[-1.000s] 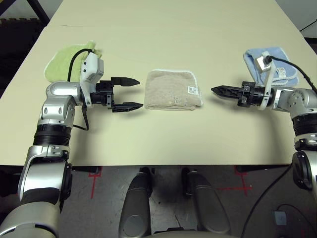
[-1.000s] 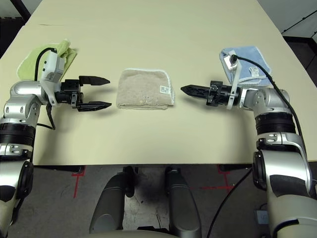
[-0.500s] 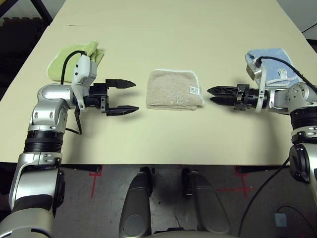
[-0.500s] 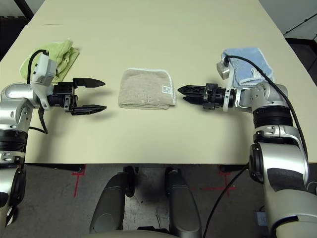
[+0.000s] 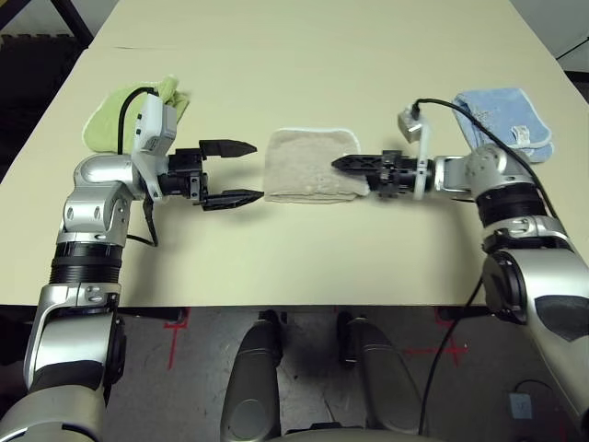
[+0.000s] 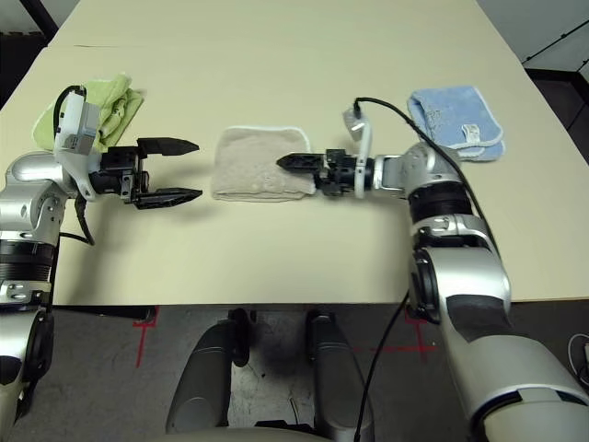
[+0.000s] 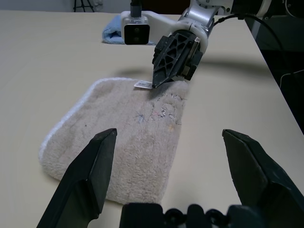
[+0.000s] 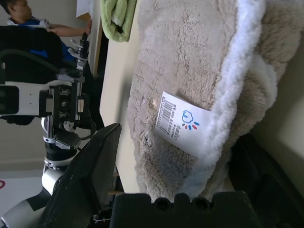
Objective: Fold the towel and set it aside.
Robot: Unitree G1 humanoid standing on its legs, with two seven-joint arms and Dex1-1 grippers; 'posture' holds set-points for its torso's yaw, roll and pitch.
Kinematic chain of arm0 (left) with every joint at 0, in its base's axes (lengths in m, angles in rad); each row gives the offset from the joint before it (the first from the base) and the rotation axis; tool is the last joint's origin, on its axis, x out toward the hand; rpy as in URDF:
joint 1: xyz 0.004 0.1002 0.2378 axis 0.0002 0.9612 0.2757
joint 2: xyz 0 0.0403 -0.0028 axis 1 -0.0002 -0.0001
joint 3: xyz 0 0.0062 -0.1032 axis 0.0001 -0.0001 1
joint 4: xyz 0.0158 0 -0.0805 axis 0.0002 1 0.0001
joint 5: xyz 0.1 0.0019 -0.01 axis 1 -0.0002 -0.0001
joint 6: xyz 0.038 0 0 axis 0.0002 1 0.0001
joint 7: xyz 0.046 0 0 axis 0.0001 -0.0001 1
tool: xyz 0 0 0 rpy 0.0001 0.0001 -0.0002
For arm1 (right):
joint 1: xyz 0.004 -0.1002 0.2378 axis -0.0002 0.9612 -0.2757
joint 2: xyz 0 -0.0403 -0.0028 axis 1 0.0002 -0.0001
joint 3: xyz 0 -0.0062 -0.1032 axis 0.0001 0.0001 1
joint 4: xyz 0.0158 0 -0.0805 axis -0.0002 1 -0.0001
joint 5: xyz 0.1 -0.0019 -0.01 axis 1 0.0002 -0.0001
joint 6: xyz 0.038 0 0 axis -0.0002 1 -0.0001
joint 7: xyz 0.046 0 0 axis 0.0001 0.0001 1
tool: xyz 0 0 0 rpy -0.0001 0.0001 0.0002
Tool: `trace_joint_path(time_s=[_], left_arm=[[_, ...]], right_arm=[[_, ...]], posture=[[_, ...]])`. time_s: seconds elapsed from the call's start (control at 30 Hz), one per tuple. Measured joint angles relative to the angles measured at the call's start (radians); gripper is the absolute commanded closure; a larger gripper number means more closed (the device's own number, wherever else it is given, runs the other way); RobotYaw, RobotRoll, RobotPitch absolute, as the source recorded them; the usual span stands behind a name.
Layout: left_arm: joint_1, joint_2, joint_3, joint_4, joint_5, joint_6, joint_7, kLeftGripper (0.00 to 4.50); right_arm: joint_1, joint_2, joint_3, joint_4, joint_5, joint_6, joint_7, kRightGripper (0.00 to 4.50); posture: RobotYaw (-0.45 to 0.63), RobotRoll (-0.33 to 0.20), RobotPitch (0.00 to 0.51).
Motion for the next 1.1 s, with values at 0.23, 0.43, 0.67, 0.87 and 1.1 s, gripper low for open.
trace_joint_path(time_s=[0.23, 0.43, 0.67, 0.87, 1.1], left_arm=[[0.004, 0.0, 0.0, -0.002, -0.001, 0.005, 0.0, 0.0], [0.004, 0.0, -0.001, -0.001, -0.001, 0.005, -0.004, 0.0], [0.008, 0.0, -0.002, 0.004, -0.001, 0.0, -0.012, 0.0], [0.01, -0.004, -0.002, 0.023, -0.001, -0.004, -0.007, 0.0], [0.006, -0.012, 0.0, 0.081, 0.0, -0.018, 0.008, 0.0]], right_arm=[[0.003, -0.002, 0.0, 0.027, -0.012, -0.009, -0.011, 3.26], [0.004, -0.007, -0.029, 0.015, 0.014, -0.009, -0.01, 4.49], [-0.01, -0.003, -0.211, 0.014, 0.071, -0.205, -0.108, 4.49], [-0.095, 0.0, -0.37, 0.042, 0.098, -0.618, -0.272, 4.49], [-0.146, -0.056, -0.407, 0.224, 0.037, -1.056, -0.436, 4.49]], posture=[[0.03, 0.0, 0.266], [0.01, 0.0, 0.263], [-0.02, 0.0, 0.257], [-0.04, 0.0, 0.254], [-0.05, 0.0, 0.251]])
